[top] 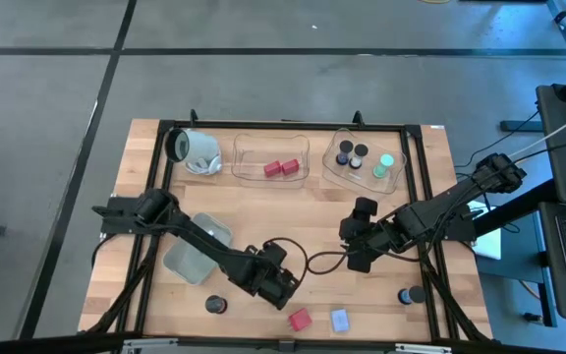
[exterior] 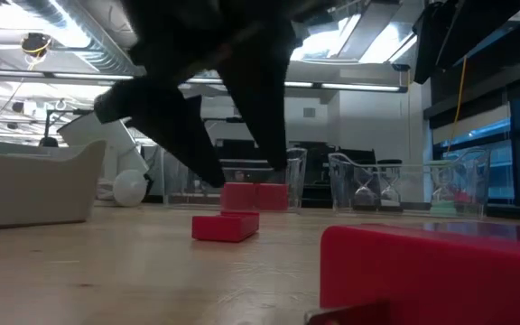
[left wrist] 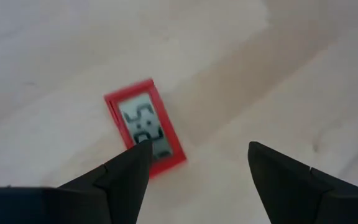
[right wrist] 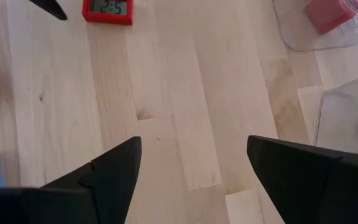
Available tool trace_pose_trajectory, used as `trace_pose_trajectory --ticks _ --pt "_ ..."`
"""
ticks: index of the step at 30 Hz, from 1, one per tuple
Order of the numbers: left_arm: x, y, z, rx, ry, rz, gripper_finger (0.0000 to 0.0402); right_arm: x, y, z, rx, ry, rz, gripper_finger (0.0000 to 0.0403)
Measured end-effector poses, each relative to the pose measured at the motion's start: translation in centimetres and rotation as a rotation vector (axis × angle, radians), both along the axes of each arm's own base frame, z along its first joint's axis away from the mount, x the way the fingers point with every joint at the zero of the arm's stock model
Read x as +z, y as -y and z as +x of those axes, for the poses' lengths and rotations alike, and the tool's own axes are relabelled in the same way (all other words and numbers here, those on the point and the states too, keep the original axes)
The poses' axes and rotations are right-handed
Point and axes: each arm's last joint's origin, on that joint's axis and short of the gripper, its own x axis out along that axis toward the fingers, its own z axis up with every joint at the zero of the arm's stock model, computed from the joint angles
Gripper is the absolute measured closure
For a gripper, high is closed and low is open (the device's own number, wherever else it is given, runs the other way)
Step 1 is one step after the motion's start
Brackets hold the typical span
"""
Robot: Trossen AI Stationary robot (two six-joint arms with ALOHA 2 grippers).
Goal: Pick & Place Office items
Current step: Put the red digital clock into the gray bin
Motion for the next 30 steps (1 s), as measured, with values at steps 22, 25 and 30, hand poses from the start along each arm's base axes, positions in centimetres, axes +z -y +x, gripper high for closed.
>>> trace_pose_trajectory --ticks 22,25,30 --pt "-4.1 -1.6 0.6 0.057 -0.126 0.105 0.0174 0.0 -0.4 -0.2 0.025 -0.012 0.02 0.0108" --pt "-4.0 -1.6 0.5 0.033 -0.146 0.101 0.0213 0.0 -0.4 -0.2 0.025 -0.012 0.02 0.0108" --pt "-3.9 -1.5 0.6 -0.002 -0.154 0.094 0.026 0.0 -0.4 -0.2 0.026 -0.012 0.019 0.0108"
